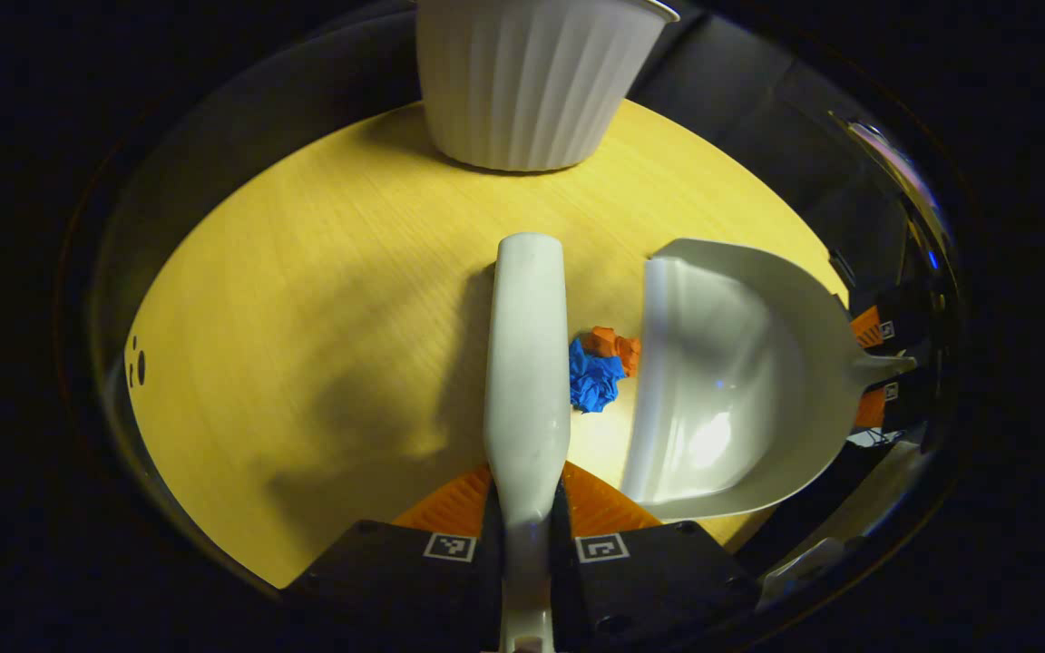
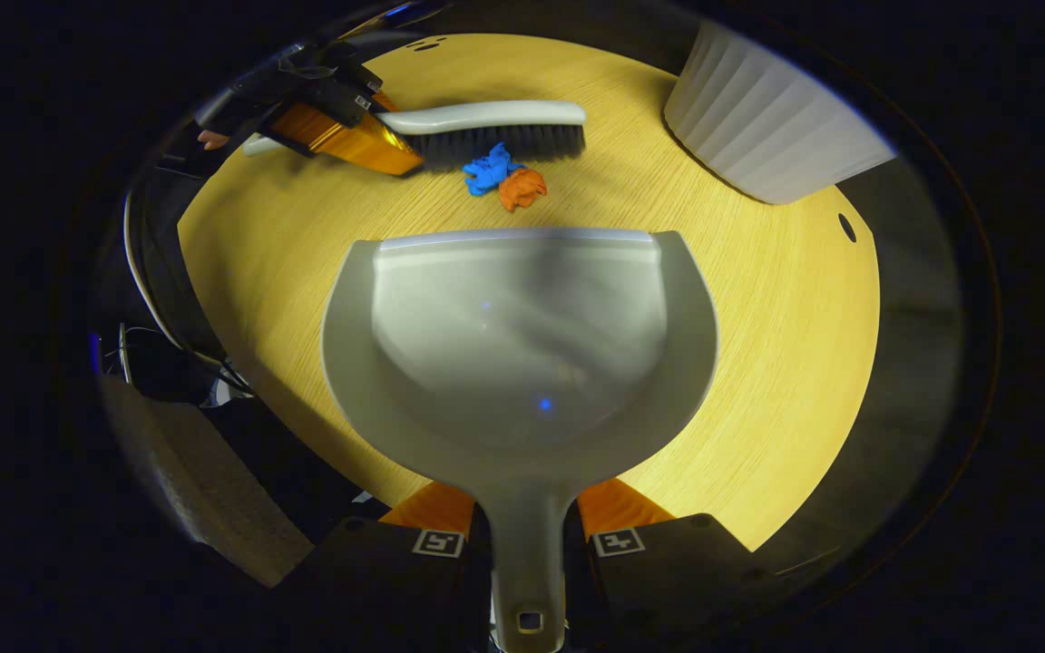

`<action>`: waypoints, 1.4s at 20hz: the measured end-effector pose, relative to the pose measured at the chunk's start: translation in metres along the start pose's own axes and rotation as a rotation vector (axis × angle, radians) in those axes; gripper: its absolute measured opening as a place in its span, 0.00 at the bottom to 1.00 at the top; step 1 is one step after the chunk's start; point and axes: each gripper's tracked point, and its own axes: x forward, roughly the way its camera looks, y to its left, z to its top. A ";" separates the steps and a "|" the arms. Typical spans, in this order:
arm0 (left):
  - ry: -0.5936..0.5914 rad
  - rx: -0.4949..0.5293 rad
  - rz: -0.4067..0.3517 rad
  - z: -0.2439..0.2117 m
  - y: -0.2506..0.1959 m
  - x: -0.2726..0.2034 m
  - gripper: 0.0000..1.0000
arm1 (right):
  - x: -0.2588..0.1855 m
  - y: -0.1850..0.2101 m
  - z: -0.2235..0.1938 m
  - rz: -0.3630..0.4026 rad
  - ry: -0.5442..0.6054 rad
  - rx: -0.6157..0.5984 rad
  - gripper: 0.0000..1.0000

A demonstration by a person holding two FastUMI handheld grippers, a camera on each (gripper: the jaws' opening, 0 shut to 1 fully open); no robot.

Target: Pick up the small broom and dustpan from the desktop, sweep the trash into the dustpan with the broom, and then empty the trash into the garbage bin.

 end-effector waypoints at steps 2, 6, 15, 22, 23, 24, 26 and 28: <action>0.032 0.015 -0.067 -0.007 -0.023 -0.002 0.25 | 0.004 0.000 -0.001 0.001 -0.022 -0.002 0.36; 0.071 0.056 -0.124 -0.019 -0.042 -0.018 0.25 | 0.011 0.000 -0.005 0.002 -0.082 0.002 0.36; -0.163 -0.171 0.104 -0.032 -0.010 -0.082 0.25 | -0.006 0.007 -0.005 -0.044 -0.299 0.200 0.32; -0.185 -0.310 0.197 -0.052 0.003 -0.076 0.25 | -0.105 -0.040 -0.011 -0.113 -0.282 0.300 0.37; -0.184 -0.313 0.195 -0.057 0.003 -0.072 0.25 | -0.124 -0.049 -0.008 -0.127 -0.289 0.317 0.36; -0.182 -0.315 0.190 -0.059 0.003 -0.068 0.25 | -0.145 -0.061 0.000 -0.141 -0.301 0.332 0.36; -0.177 -0.312 0.177 -0.062 0.004 -0.060 0.25 | -0.184 -0.084 0.013 -0.163 -0.325 0.354 0.41; -0.171 -0.302 0.168 -0.063 0.005 -0.057 0.25 | -0.217 -0.114 0.026 -0.208 -0.335 0.355 0.36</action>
